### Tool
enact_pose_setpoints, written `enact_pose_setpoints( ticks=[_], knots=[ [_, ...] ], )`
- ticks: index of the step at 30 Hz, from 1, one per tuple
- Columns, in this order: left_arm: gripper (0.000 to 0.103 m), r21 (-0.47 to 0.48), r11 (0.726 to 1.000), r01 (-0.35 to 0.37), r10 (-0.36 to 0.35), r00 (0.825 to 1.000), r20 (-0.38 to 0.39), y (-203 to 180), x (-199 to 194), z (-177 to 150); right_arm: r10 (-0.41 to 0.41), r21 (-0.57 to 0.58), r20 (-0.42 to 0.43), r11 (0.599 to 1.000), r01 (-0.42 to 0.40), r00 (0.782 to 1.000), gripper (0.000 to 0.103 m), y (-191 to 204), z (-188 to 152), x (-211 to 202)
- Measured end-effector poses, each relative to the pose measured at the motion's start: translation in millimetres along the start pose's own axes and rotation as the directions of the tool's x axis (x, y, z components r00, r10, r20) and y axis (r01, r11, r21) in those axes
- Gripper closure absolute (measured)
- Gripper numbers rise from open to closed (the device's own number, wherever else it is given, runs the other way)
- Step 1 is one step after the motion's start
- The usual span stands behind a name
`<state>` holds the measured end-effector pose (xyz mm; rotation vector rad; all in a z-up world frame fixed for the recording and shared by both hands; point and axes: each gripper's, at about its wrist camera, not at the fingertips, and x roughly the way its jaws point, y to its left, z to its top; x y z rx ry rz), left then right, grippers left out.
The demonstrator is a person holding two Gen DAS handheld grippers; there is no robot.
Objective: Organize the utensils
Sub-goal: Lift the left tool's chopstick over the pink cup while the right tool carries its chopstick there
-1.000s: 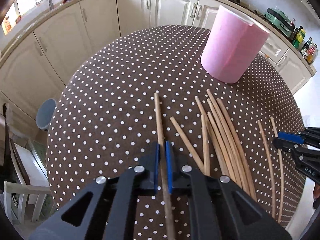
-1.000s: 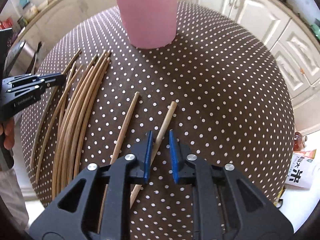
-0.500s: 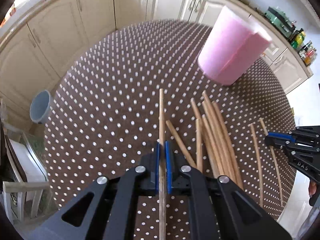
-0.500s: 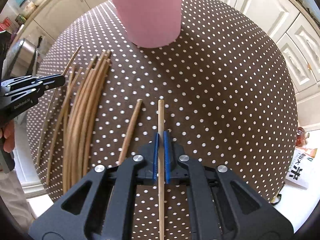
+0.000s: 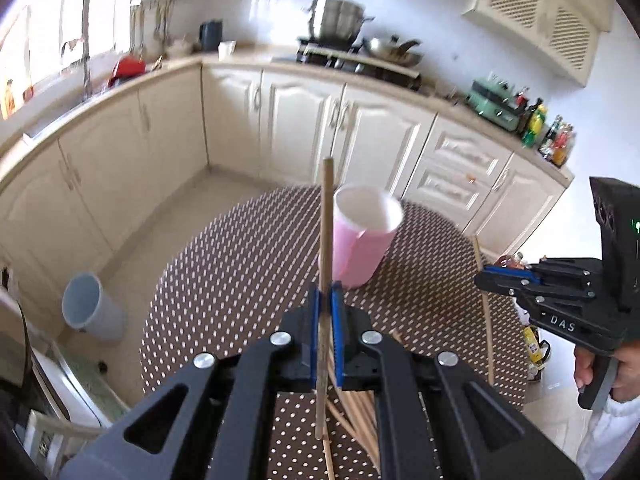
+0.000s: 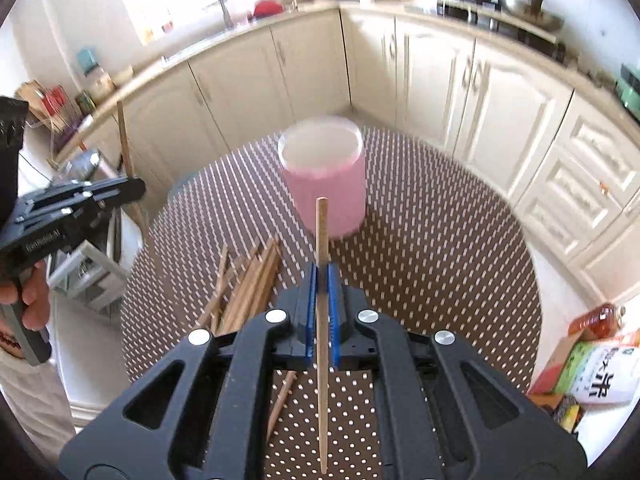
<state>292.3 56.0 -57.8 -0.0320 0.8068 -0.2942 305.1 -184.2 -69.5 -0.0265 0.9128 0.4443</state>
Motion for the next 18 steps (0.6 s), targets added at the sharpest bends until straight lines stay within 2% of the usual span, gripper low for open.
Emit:
enact_pose_setpoints(
  ticks=[4, 7, 10, 12, 14, 18],
  knots=[
    [0.097, 0.036, 0.998, 0.049, -0.051, 0.997, 0.060, -23.1, -24.3, 13.0, -0.008, -0.017, 0.117, 1.000, 0.010, 0.993, 0.097, 3.9, 6.8, -28.8],
    [0.097, 0.061, 0.995, 0.080, -0.086, 0.991, 0.105, -41.8, -36.7, 23.2, -0.013, -0.022, 0.222, 1.000, 0.019, 0.975, 0.097, 4.6, 12.5, -48.3],
    [0.097, 0.073, 0.993, 0.097, -0.107, 0.984, 0.142, -55.5, -40.7, 36.2, -0.031, -0.012, 0.336, 0.999, 0.037, 0.942, 0.097, 6.4, 24.3, -61.3],
    [0.097, 0.071, 0.992, 0.100, -0.111, 0.978, 0.177, -62.3, -42.3, 49.6, -0.047, 0.013, 0.415, 0.999, 0.046, 0.909, 0.097, 5.5, 35.9, -70.2],
    [0.097, 0.058, 0.992, 0.115, -0.125, 0.969, 0.211, -66.7, -43.3, 63.7, -0.060, 0.027, 0.476, 0.998, 0.053, 0.877, 0.097, 9.5, 47.8, -71.3],
    [0.097, 0.029, 0.994, 0.104, -0.108, 0.954, 0.281, -67.2, -40.6, 90.3, -0.084, 0.055, 0.568, 0.996, 0.064, 0.819, 0.097, 10.4, 70.7, -65.7]
  ],
)
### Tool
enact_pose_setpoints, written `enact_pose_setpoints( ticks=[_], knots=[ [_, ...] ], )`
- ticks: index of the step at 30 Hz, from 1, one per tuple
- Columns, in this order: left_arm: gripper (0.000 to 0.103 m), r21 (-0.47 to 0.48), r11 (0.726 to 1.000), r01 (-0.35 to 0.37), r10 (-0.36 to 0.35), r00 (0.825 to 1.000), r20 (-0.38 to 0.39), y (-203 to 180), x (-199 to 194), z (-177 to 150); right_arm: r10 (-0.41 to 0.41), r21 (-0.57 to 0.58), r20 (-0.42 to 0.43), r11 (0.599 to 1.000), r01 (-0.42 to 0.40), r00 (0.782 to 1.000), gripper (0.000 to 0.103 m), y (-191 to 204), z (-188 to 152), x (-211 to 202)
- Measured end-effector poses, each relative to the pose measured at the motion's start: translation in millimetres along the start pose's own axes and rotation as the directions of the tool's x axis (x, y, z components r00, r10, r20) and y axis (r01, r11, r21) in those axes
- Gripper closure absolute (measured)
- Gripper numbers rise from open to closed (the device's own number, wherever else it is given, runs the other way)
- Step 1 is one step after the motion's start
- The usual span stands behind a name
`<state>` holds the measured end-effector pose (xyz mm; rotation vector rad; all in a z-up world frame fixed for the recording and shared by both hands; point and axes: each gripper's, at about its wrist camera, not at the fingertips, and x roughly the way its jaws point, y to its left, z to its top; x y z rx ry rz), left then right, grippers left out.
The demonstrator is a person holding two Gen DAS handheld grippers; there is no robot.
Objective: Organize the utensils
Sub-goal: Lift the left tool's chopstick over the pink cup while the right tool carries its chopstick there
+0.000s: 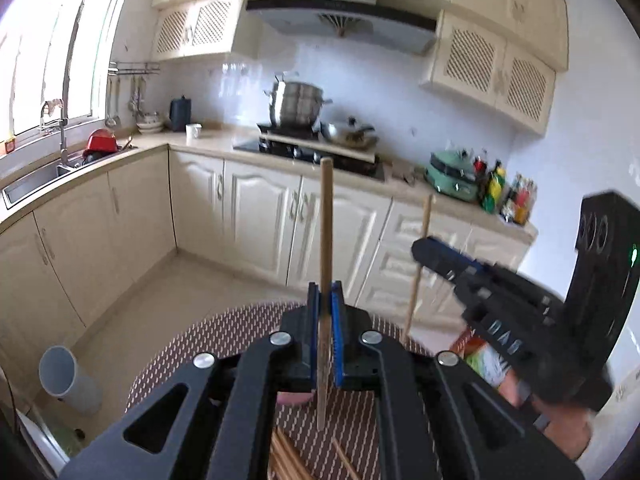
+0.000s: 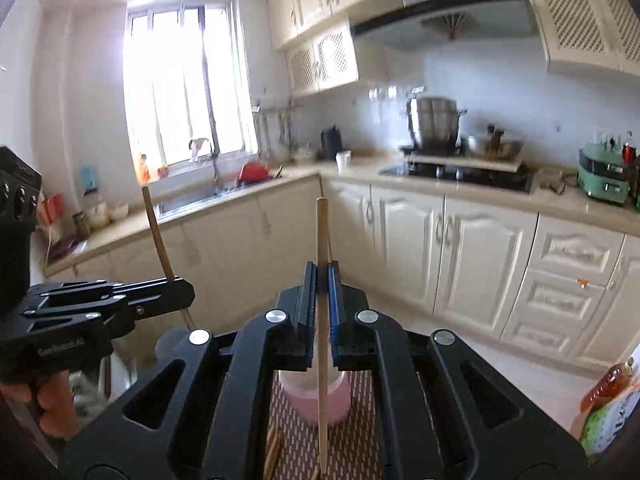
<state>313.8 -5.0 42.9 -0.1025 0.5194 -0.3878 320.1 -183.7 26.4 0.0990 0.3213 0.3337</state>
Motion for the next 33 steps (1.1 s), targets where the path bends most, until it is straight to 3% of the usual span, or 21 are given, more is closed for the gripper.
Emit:
enact_pose_setpoints(
  ticks=[9, 13, 25, 33],
  knots=[
    [0.097, -0.029, 0.998, -0.047, 0.050, 0.993, 0.107, 9.0, 36.0, 26.4, -0.013, 0.022, 0.199, 1.000, 0.009, 0.980, 0.097, 1.0, 3.4, 23.5],
    [0.097, -0.030, 0.998, -0.056, 0.060, 0.989, 0.137, 17.1, 53.0, 18.8, -0.003, 0.006, 0.225, 1.000, 0.001, 0.974, 0.097, 3.8, -2.1, 34.6],
    [0.097, -0.015, 0.998, -0.067, 0.067, 0.997, 0.036, 43.6, 86.5, -39.1, 0.009, 0.038, 0.086, 0.999, -0.013, 0.996, 0.097, -15.6, -65.7, 55.4],
    [0.097, -0.004, 0.997, -0.082, 0.082, 0.997, -0.012, 48.2, 89.3, -62.3, 0.008, 0.061, 0.010, 0.998, -0.009, 1.000, 0.096, -23.7, -85.5, 54.0]
  ],
)
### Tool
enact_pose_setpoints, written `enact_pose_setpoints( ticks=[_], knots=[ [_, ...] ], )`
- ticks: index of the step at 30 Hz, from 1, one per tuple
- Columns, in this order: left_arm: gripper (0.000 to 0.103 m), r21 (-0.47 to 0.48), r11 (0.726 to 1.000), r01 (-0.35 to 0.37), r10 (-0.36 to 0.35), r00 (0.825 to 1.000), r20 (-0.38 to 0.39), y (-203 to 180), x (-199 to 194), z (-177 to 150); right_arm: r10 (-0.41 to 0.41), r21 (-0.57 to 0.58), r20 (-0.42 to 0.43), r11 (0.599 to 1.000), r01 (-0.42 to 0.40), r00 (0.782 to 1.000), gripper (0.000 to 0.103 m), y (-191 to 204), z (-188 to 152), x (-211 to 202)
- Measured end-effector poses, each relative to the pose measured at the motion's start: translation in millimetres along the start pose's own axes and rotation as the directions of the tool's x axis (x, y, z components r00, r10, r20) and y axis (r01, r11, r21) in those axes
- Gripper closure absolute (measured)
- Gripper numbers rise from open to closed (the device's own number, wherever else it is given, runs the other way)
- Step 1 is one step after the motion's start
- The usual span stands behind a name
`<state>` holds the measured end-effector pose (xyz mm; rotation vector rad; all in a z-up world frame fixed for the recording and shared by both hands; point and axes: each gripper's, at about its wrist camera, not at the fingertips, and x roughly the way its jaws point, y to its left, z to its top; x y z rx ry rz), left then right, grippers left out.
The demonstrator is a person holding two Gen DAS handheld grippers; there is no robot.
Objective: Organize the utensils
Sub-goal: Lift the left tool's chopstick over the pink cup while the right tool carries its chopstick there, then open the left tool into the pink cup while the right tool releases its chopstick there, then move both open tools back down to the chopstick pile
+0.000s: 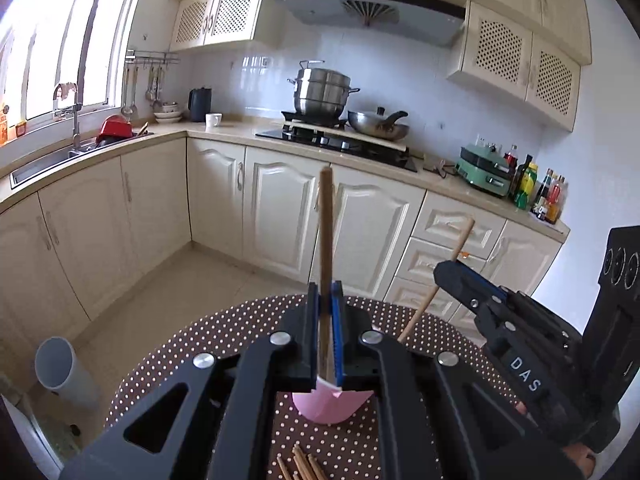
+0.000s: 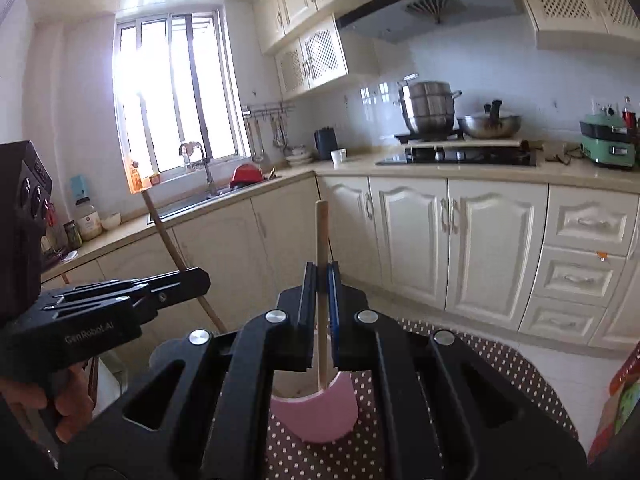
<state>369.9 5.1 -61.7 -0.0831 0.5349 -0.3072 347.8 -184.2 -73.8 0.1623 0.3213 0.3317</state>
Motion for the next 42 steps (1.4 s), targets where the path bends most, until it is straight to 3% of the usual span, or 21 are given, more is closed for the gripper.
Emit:
enact_pose_setpoints(
  ticks=[5, 8, 9, 11, 12, 19, 24, 28, 32, 36, 37, 39, 42],
  knots=[
    [0.093, 0.018, 1.000, -0.017, 0.018, 0.999, -0.030, -2.0, 1.2, -7.5, 0.003, 0.017, -0.016, 1.000, -0.003, 1.000, 0.096, -2.3, -3.3, -5.4],
    [0.070, -0.002, 1.000, 0.011, -0.011, 0.999, -0.053, -2.9, -2.4, -8.8, -0.006, 0.011, -0.025, 1.000, 0.006, 1.000, 0.096, 0.5, -2.2, -8.9],
    [0.070, -0.001, 1.000, 0.015, -0.015, 0.998, -0.058, -4.5, -3.2, -8.7, -0.007, 0.015, -0.025, 1.000, 0.008, 1.000, 0.090, 0.8, -2.1, -10.7],
    [0.069, 0.014, 1.000, 0.013, -0.012, 0.998, -0.069, -8.6, -6.8, -10.2, -0.016, 0.018, -0.017, 1.000, 0.016, 1.000, 0.060, 2.3, -1.6, -16.6],
    [0.068, 0.015, 1.000, 0.008, -0.007, 0.997, -0.070, -10.3, -9.3, -11.0, -0.026, 0.018, -0.001, 0.999, 0.026, 1.000, 0.039, 3.5, -1.3, -22.4],
    [0.066, -0.009, 1.000, 0.019, -0.019, 0.999, -0.051, -7.6, -46.3, -24.5, -0.047, 0.013, 0.015, 0.999, 0.046, 0.999, 0.040, 8.5, -3.3, -51.2],
    [0.066, 0.013, 0.999, -0.031, 0.032, 0.992, -0.124, 6.0, -62.9, -50.9, -0.047, 0.014, -0.038, 0.999, 0.048, 0.998, 0.040, 11.1, -15.6, -64.8],
    [0.066, -0.013, 0.999, -0.037, 0.034, 0.975, -0.220, 25.4, -60.4, -73.3, -0.052, -0.011, -0.118, 0.999, 0.052, 0.992, 0.040, 16.5, -33.3, -64.1],
    [0.066, -0.061, 0.997, -0.037, 0.015, 0.944, -0.328, 42.2, -48.6, -97.1, -0.055, -0.001, -0.212, 0.998, 0.056, 0.976, 0.040, 17.8, -54.7, -57.6],
    [0.065, -0.056, 0.997, -0.047, 0.018, 0.901, -0.434, 46.1, -33.1, -121.8, -0.041, 0.009, -0.311, 0.999, 0.046, 0.949, 0.040, 20.2, -73.0, -49.8],
    [0.064, -0.062, 0.997, -0.040, 0.008, 0.896, -0.444, 45.7, -31.4, -125.1, -0.033, 0.012, -0.361, 0.999, 0.040, 0.932, 0.040, 20.3, -79.1, -44.7],
    [0.060, -0.092, 0.995, -0.025, -0.023, 0.873, -0.487, 47.7, -24.1, -133.9, -0.011, 0.035, -0.410, 0.999, 0.027, 0.912, 0.040, 18.3, -85.6, -40.4],
    [0.059, -0.111, 0.994, -0.019, -0.045, 0.837, -0.545, 45.0, -12.3, -146.7, 0.003, 0.046, -0.507, 0.999, 0.024, 0.862, 0.040, 17.7, -100.9, -31.2]
  ],
)
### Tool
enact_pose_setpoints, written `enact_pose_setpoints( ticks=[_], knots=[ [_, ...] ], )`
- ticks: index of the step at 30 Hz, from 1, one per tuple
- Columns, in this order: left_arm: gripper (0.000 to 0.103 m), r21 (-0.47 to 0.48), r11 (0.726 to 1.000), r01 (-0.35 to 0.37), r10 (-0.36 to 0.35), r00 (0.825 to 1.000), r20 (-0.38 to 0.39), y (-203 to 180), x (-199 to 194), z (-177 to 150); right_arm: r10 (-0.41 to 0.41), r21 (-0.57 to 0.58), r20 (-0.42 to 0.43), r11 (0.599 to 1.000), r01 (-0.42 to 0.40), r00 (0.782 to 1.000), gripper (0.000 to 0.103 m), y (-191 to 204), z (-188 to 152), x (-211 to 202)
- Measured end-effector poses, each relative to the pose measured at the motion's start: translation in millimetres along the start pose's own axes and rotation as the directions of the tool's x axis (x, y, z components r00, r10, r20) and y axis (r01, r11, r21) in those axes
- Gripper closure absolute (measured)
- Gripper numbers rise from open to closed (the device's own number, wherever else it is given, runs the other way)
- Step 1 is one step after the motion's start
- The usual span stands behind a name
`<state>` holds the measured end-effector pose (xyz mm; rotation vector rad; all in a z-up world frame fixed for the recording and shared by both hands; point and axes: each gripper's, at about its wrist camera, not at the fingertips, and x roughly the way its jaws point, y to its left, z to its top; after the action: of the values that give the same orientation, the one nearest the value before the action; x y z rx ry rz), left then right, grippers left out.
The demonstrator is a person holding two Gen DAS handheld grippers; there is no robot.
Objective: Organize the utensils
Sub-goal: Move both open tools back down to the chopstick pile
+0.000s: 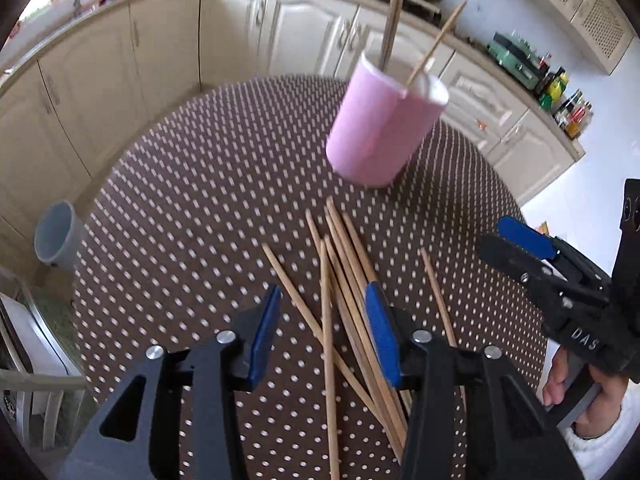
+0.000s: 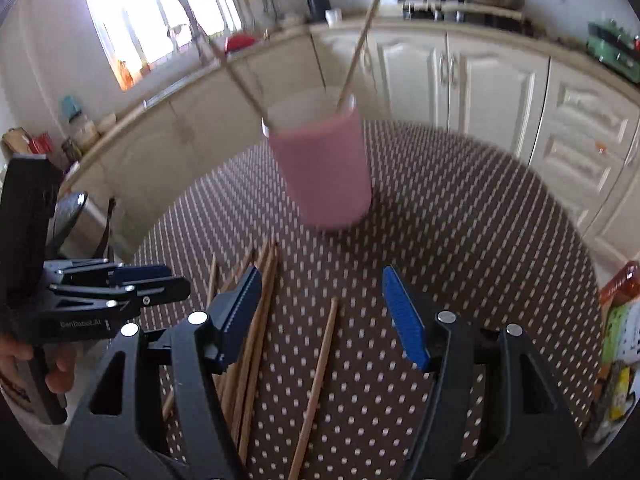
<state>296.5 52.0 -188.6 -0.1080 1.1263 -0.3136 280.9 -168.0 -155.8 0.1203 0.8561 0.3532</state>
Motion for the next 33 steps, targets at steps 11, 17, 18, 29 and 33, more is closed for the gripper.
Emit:
enact_pose_setpoints(
  ticks=[11, 17, 18, 29, 33],
  knots=[
    [0.059, -0.013, 0.998, -0.058, 0.056, 0.995, -0.085, -6.8, 46.4, -7.8, -0.008, -0.019, -0.141, 1.000, 0.005, 0.990, 0.043, -0.8, -15.5, 13.5],
    [0.059, 0.023, 0.997, -0.071, 0.072, 0.996, -0.061, -16.0, 44.7, -8.4, 0.004, -0.016, -0.185, 1.000, -0.007, 0.983, 0.049, -1.7, -14.5, 22.8],
    [0.062, 0.029, 0.997, -0.071, 0.073, 0.996, -0.061, -19.3, 45.1, -8.0, 0.004, -0.017, -0.199, 1.000, -0.008, 0.980, 0.050, -1.2, -14.7, 25.4],
    [0.096, 0.035, 0.998, -0.055, 0.058, 0.995, -0.077, -26.4, 45.6, -11.7, -0.002, -0.052, -0.322, 0.999, -0.015, 0.947, 0.067, 12.6, -12.7, 53.2],
    [0.096, 0.028, 0.999, -0.043, 0.045, 0.996, -0.078, -11.7, 50.4, -10.3, -0.025, -0.079, -0.368, 0.997, -0.005, 0.930, 0.070, 19.7, -12.7, 67.0]
  ],
)
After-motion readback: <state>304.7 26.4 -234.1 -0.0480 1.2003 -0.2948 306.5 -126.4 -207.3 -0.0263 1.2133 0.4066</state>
